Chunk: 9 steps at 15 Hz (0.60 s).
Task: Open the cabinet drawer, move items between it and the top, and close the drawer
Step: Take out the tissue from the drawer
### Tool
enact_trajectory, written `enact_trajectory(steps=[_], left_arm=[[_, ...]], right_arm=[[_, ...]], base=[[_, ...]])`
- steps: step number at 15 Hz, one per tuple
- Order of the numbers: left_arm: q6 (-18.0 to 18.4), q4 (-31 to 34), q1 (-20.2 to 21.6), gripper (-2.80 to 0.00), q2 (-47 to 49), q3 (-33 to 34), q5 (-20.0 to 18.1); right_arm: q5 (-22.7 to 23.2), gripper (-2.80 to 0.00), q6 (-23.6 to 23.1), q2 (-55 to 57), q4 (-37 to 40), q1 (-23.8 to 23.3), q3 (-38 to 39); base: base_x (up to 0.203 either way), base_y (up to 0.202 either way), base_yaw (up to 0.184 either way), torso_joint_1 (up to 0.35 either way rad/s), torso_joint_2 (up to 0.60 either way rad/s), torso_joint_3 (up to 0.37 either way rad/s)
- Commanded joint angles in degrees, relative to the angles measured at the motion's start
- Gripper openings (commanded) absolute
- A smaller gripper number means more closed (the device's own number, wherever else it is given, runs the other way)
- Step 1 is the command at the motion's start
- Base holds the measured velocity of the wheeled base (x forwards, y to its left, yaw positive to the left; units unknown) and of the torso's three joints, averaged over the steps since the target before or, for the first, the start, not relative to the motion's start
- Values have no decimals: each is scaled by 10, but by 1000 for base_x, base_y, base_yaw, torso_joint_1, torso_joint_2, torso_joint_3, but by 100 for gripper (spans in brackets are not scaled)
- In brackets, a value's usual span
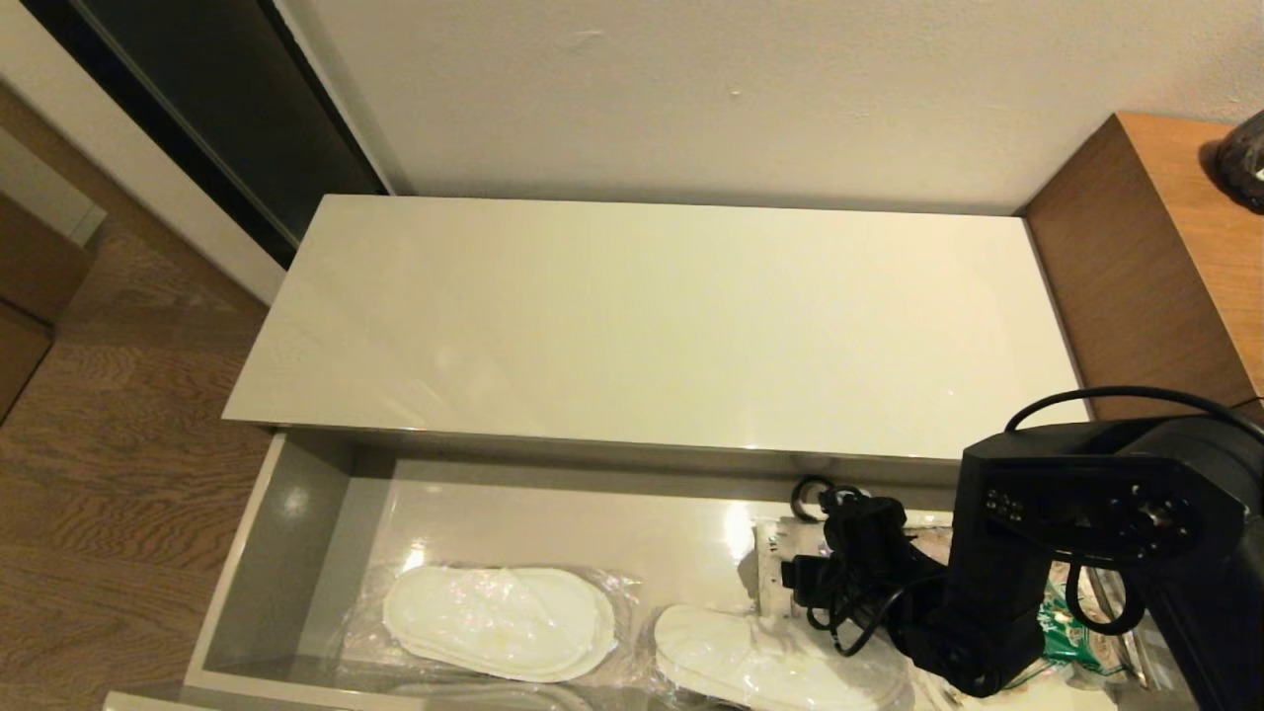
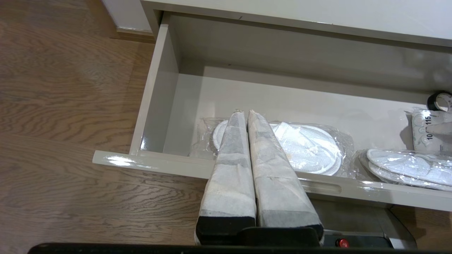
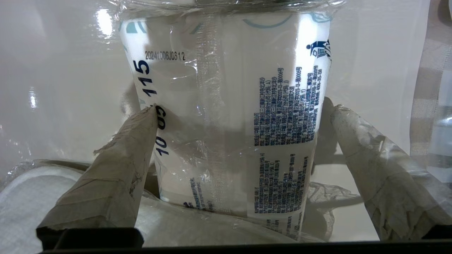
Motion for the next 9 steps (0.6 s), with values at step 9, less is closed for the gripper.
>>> enact_trajectory(steps=[9], left_arm=[[-1, 0, 0, -280, 0, 0, 0]], right_arm=[[5, 0, -24, 11, -4, 4, -8]], base=[[0, 0, 0, 0, 0, 0]])
